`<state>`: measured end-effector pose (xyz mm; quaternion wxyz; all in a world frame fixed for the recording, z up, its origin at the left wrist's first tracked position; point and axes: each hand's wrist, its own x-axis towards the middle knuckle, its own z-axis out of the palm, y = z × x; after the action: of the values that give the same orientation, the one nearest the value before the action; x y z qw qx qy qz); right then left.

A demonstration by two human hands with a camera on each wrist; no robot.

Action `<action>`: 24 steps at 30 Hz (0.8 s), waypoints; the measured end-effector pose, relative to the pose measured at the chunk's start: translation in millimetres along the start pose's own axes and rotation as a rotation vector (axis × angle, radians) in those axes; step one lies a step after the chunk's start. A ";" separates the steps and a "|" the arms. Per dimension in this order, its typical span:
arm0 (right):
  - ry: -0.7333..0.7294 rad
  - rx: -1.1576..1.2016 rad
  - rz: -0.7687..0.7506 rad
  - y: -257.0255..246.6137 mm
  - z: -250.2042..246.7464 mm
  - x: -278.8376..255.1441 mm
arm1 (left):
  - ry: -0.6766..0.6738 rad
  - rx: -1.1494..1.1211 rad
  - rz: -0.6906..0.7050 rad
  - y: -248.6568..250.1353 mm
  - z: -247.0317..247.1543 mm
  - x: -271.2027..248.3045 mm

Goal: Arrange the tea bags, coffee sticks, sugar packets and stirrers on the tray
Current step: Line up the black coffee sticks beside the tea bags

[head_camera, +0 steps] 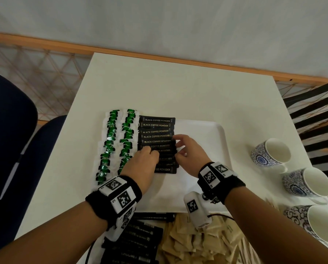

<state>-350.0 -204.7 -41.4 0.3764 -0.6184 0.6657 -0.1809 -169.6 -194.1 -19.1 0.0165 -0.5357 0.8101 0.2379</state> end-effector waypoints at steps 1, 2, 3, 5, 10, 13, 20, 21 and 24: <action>0.016 0.000 0.008 0.3 -1.3 -2.4 | 0.001 -0.008 0.012 0.3 0.2 -1.2; 0.039 0.002 0.016 0.8 -3.2 -5.8 | 0.002 -0.018 0.028 0.4 0.4 -2.8; 0.058 -0.004 0.020 1.3 -5.4 -10.3 | 0.004 -0.033 0.047 0.8 0.2 -5.3; 0.066 -0.045 0.012 1.0 -8.2 -23.0 | 0.004 -0.073 0.091 1.5 -1.2 -13.3; -0.072 -0.208 -0.122 -11.7 -0.1 -71.0 | -0.089 -0.125 0.245 -3.9 -7.4 -49.8; -0.160 -0.287 -0.198 -22.0 13.9 -102.8 | -0.115 -0.092 0.300 -15.4 -6.1 -79.6; -0.229 -0.491 -0.335 -39.6 49.9 -148.0 | -0.183 0.003 0.361 -50.5 3.6 -144.2; -0.222 -0.527 -0.318 -41.1 54.0 -151.5 | -0.186 0.026 0.371 -55.4 6.8 -151.1; -0.206 -0.633 -0.243 -44.4 62.8 -156.6 | -0.180 0.096 0.377 -68.5 18.1 -168.8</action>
<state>-281.5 -47.9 -7.4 0.2070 -0.7940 0.5691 0.0543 -41.9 -63.1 -12.7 0.0696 -0.3497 0.9016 0.2449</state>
